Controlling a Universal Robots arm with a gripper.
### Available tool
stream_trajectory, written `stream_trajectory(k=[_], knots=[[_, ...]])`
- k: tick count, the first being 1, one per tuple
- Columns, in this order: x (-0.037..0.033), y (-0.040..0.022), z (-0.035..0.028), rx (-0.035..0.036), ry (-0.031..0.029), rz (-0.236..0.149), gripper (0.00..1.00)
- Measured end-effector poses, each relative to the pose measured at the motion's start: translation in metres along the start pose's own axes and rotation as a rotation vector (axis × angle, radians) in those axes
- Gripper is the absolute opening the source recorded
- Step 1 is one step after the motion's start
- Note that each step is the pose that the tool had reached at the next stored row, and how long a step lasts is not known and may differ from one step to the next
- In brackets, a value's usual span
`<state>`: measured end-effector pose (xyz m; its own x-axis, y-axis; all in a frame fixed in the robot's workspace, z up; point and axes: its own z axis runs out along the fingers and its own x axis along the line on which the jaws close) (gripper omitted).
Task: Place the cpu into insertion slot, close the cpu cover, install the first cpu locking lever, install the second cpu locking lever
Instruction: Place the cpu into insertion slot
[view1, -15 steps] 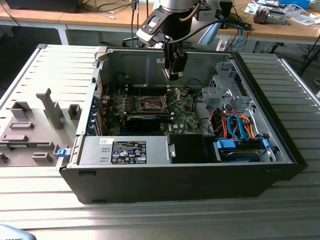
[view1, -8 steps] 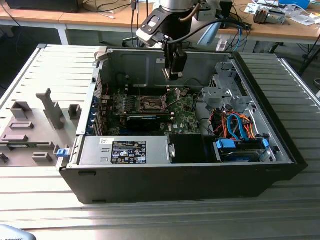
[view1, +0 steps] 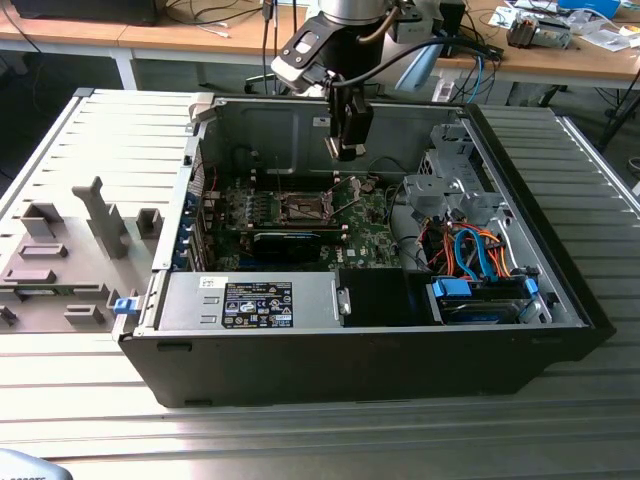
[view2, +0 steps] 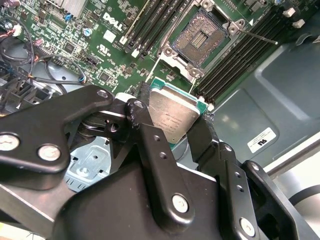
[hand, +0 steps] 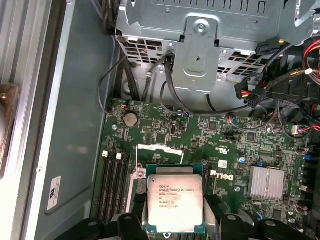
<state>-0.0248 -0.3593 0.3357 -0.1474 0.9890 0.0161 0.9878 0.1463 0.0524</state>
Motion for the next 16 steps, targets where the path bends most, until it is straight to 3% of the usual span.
stream_trajectory(k=[16], knots=[[0.0000, 0.0000, 0.0004, -0.0007, -0.0023, 0.045, 0.54]])
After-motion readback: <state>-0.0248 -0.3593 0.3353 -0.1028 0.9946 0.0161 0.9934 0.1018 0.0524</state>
